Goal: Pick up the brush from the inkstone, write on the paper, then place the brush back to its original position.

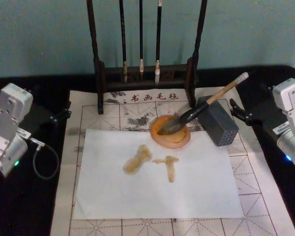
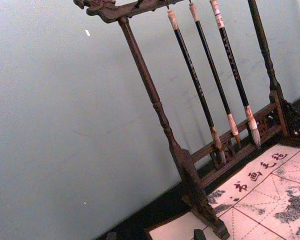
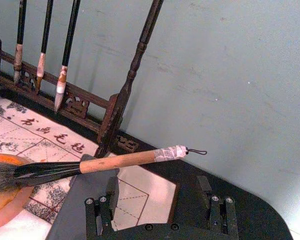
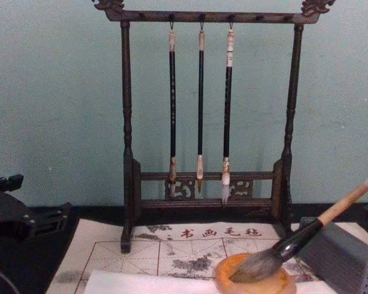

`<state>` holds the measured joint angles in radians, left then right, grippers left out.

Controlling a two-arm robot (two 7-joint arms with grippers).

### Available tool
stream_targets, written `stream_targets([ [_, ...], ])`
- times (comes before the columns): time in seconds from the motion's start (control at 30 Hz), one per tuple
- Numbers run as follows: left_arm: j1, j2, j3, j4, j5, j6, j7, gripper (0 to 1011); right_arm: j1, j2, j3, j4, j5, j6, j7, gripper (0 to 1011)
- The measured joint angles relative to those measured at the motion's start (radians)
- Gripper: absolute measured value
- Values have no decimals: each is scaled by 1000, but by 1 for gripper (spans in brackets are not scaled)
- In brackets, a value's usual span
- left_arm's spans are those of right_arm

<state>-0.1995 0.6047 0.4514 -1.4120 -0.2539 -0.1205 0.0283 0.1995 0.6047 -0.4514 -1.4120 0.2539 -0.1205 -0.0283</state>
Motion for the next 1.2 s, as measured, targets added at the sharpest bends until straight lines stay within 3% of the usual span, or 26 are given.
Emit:
stream_targets([
  [1.2, 0, 0, 0, 0, 0, 0, 0, 1001, 0, 0, 0, 0, 0, 0, 0, 1000],
])
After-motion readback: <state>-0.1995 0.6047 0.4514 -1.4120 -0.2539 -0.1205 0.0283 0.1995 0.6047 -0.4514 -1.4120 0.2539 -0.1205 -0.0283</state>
